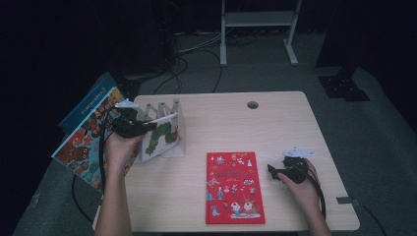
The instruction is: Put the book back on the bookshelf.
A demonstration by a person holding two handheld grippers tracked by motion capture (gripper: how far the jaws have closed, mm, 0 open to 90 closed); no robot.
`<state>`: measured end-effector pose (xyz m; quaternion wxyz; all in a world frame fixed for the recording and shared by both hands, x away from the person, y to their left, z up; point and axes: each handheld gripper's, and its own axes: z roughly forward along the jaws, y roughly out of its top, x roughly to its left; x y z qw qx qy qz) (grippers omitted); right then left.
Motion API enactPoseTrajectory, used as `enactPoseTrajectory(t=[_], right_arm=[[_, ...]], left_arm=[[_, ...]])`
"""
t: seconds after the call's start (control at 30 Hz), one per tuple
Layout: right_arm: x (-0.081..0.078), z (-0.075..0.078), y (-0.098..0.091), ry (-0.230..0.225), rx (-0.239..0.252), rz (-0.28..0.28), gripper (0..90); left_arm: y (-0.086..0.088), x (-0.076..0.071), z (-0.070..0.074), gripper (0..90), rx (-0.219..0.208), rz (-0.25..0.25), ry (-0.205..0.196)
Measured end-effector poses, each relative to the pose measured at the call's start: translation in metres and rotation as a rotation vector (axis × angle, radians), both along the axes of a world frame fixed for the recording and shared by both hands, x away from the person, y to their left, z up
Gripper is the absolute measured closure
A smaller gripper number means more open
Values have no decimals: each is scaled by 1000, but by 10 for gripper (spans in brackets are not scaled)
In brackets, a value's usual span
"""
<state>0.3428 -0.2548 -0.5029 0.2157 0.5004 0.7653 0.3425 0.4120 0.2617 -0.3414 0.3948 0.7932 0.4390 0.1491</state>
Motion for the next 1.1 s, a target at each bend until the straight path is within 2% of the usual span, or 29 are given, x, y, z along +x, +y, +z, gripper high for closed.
enactPoseTrajectory(t=[0.13, 0.3, 0.63, 0.8, 1.0, 1.03, 1.1], right_arm=[[0, 0, 0, 0, 0, -1, 181], [0, 0, 0, -1, 0, -1, 182], [0, 0, 0, -1, 0, 0, 182], [0, 0, 0, -1, 0, 0, 182], [0, 0, 0, -3, -1, 1, 182], [0, 0, 0, -2, -1, 1, 182], [0, 0, 0, -2, -1, 1, 182]], left_arm=[[-3, 2, -4, 749, -6, 15, -9], [-5, -2, -7, 748, 12, 16, -20], [-3, -6, -29, 747, 15, 19, 23], [-4, -7, -33, 746, 18, 19, 21], [-6, -9, -38, 745, 50, 14, 26], [-6, -11, -41, 745, 58, 13, 39], [-6, -11, -42, 745, 63, 12, 41]])
